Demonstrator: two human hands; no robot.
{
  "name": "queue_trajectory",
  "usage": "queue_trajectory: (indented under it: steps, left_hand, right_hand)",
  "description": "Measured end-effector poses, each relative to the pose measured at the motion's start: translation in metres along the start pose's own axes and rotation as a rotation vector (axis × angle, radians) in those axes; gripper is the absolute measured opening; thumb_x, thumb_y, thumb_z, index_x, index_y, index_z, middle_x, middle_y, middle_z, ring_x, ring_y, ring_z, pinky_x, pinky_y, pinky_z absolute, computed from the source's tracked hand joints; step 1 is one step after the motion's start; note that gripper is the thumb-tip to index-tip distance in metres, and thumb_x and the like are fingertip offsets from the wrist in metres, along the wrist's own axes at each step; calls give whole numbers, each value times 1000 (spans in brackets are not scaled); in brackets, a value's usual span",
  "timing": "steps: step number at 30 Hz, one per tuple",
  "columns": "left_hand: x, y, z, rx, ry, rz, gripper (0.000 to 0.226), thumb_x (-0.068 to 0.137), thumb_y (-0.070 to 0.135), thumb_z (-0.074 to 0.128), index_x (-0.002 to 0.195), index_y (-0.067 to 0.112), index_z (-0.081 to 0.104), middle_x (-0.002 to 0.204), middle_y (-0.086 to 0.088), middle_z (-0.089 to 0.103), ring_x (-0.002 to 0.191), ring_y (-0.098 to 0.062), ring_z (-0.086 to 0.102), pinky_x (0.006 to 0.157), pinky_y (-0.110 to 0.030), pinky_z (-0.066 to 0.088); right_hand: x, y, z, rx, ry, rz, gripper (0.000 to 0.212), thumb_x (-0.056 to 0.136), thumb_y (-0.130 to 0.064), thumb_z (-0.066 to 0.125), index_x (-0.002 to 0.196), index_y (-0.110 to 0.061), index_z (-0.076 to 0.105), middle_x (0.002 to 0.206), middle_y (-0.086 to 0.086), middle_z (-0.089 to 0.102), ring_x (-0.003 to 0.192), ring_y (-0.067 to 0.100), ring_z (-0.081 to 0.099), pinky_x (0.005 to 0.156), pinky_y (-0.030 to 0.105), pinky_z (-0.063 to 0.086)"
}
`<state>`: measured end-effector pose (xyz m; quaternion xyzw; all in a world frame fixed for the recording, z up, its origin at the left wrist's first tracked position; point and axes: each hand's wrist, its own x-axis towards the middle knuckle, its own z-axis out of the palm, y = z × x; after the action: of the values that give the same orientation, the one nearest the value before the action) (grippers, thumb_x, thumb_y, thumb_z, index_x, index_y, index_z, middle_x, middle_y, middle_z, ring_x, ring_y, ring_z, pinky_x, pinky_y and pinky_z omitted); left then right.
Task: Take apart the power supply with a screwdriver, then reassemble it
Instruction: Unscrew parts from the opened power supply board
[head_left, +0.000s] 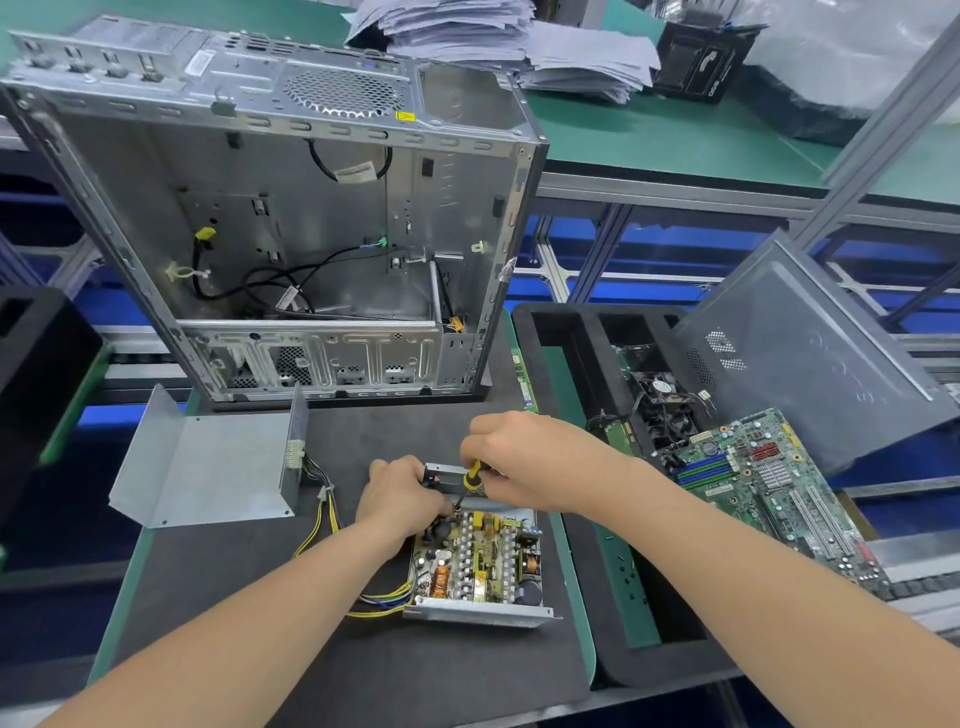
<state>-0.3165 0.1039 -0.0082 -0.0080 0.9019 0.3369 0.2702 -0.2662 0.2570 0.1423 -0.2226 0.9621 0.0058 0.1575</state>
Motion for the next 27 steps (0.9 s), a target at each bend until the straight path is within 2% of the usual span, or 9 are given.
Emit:
queue_trajectory:
  steps: [4, 6, 9, 12, 16, 18, 21, 24, 27]
  left_hand:
    - [0, 1, -1, -1, 0, 1, 32, 70, 28, 89, 82, 21, 60, 108, -5, 45, 80, -24, 59, 59, -31, 41]
    - [-1, 1, -1, 7, 6, 0, 33, 69, 29, 89, 81, 21, 59, 107, -5, 45, 78, -22, 58, 56, -30, 39]
    - [-2, 2, -2, 8, 8, -3, 33, 71, 30, 88, 80, 20, 58, 108, -5, 45, 77, -23, 58, 58, -32, 40]
    - [-4, 3, -3, 22, 5, -3, 31, 73, 31, 86, 84, 20, 59, 111, -6, 44, 79, -23, 58, 63, -33, 45]
    - [-8, 3, -6, 18, -17, 11, 28, 75, 31, 82, 93, 21, 63, 115, -6, 43, 90, -29, 62, 81, -39, 56]
    - [-9, 3, -6, 14, -25, 13, 28, 76, 30, 81, 96, 20, 64, 119, -7, 44, 95, -31, 62, 88, -42, 56]
    - [-10, 4, -7, 20, -31, 16, 32, 77, 30, 80, 103, 20, 65, 122, -8, 44, 101, -32, 61, 91, -44, 56]
    - [-11, 3, -8, 23, -32, 22, 36, 78, 33, 81, 107, 21, 66, 123, -8, 44, 100, -32, 63, 91, -45, 56]
    - [-12, 2, -8, 41, -18, 18, 29, 79, 37, 82, 96, 24, 63, 120, -6, 44, 94, -31, 64, 89, -43, 57]
  right_hand:
    - [2, 0, 1, -4, -14, 4, 25, 103, -13, 49, 119, -11, 68, 112, 4, 60, 98, 26, 61, 78, 41, 54]
    - [6, 1, 3, -24, -18, 24, 23, 103, -14, 49, 116, -10, 67, 108, 5, 59, 96, 28, 61, 70, 40, 50]
    - [15, -2, 7, -78, -52, 78, 18, 105, -16, 47, 107, -7, 63, 95, 6, 54, 89, 32, 62, 52, 32, 31]
    - [20, -9, 10, -150, -120, 63, 10, 105, -9, 49, 109, -10, 59, 92, 4, 42, 77, 28, 54, 46, 28, 19]
    - [19, -8, 4, -254, -171, -107, 20, 102, -7, 55, 121, -10, 52, 97, 2, 33, 64, 14, 39, 44, 27, 15]
    - [21, -8, 3, -276, -178, -117, 19, 103, -8, 52, 122, -10, 52, 101, 4, 41, 63, 13, 38, 46, 26, 17]
    - [28, -15, 3, -231, -174, -80, 23, 102, -8, 55, 124, -7, 54, 112, 10, 54, 79, 25, 50, 54, 29, 28]
    - [36, -22, 5, -173, -171, -16, 23, 99, -11, 61, 121, -5, 59, 86, 5, 46, 75, 28, 46, 53, 32, 31]
    - [40, -23, 13, -109, -183, 113, 11, 100, -11, 59, 108, -5, 63, 72, 3, 31, 73, 30, 48, 58, 37, 42]
